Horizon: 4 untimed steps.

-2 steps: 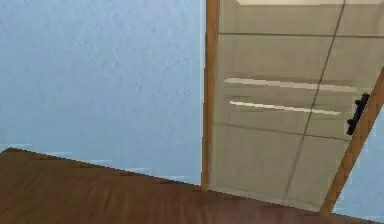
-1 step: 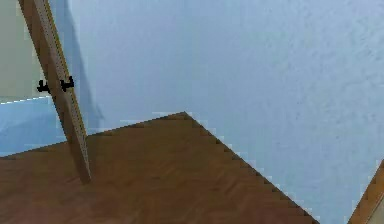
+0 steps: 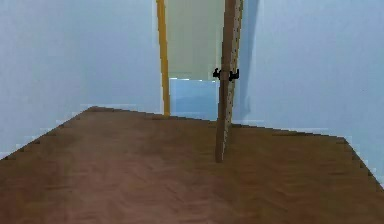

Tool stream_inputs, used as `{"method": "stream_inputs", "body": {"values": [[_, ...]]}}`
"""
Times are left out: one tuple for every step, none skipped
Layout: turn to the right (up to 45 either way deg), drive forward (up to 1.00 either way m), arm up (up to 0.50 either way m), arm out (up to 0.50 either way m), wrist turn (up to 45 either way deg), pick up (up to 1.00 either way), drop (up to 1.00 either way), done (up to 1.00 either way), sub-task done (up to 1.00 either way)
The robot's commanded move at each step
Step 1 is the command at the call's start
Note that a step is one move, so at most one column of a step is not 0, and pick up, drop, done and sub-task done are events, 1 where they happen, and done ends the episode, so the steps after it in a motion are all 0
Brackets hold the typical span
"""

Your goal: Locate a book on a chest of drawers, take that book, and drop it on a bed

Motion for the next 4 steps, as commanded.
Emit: {"method": "stream_inputs", "body": {"values": [[-6.0, 0.00, 0.00, 0.00, 0.0, 0.00, 0.00, 0.00, 0.00], [0.0, 1.00, 0.00, 0.00, 0.0, 0.00, 0.00, 0.00, 0.00], [0.0, 0.80, 0.00, 0.00, 0.0, 0.00, 0.00, 0.00, 0.00], [24.0, 0.00, 0.00, 0.00, 0.0, 0.00, 0.00, 0.00, 0.00]]}}
